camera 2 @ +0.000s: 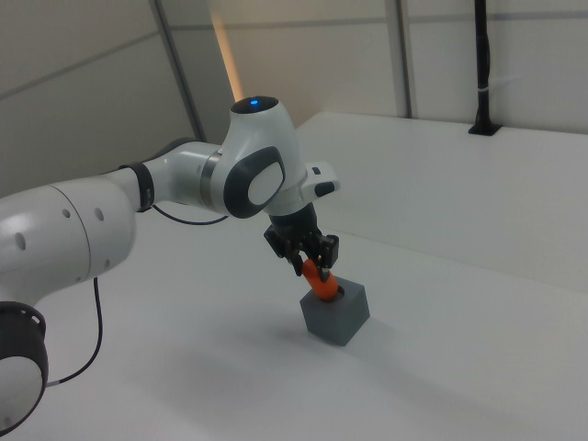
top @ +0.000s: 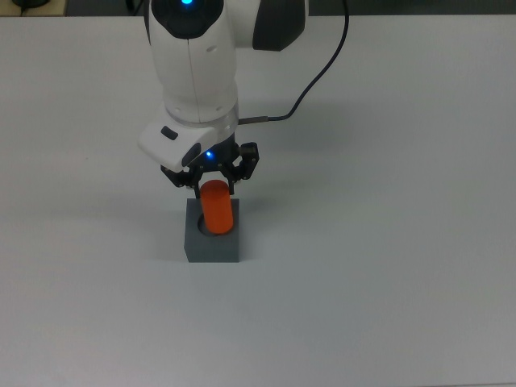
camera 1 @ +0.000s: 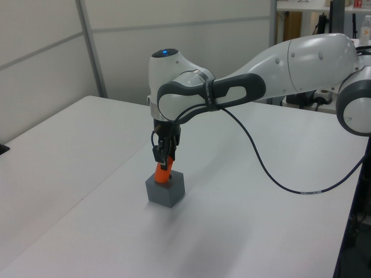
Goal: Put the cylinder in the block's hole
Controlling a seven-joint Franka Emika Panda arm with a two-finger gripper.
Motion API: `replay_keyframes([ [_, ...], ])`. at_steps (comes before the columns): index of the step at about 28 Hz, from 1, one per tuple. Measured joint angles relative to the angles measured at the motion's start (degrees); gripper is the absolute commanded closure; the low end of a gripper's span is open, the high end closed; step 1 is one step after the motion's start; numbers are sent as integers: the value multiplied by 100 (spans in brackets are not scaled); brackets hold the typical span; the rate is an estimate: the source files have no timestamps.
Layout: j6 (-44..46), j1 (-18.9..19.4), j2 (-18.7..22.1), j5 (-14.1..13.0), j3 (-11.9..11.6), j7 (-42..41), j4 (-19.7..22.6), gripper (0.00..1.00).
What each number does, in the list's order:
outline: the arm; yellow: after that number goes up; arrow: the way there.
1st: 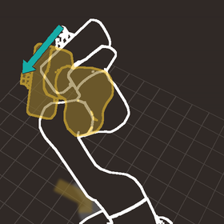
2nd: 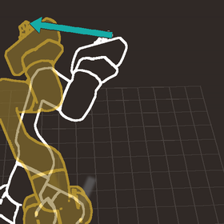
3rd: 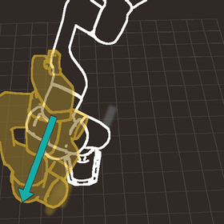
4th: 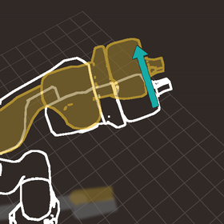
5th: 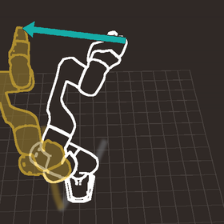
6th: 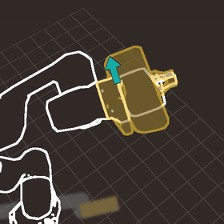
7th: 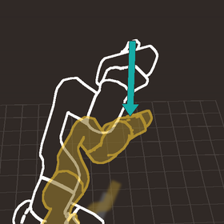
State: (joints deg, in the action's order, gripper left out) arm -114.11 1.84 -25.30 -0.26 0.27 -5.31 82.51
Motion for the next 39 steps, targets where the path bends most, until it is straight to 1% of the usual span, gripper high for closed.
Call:
replay_keyframes([
  [1, 0, 0, 0, 0, 0, 0, 0, 23],
  [2, 0, 0, 0, 0, 0, 0, 0, 19],
  [4, 0, -1, 0, 0, 0, 0, 0, 17],
  [5, 0, -1, 1, 1, -1, 0, -1, 15],
  [8, 0, -1, 4, 3, -4, 0, -1, 6],
  [9, 0, -1, 6, 4, -6, 0, -1, 0],
  [14, 1, -10, 42, 7, -36, 0, -10, 0],
  [19, 159, -33, 172, 8, -79, 0, -52, 0],
  [23, 610, -53, 419, 9, -143, 0, -113, 0],
  [27, 1355, -82, 757, 11, -278, 0, -130, 0],
  [31, 1991, -137, 981, 16, -394, 0, -130, 0],
  [33, 2157, -222, 1050, 17, -417, -2, -129, 0],
  [39, 2194, -348, 1089, 78, -422, -4, -126, 0],
])
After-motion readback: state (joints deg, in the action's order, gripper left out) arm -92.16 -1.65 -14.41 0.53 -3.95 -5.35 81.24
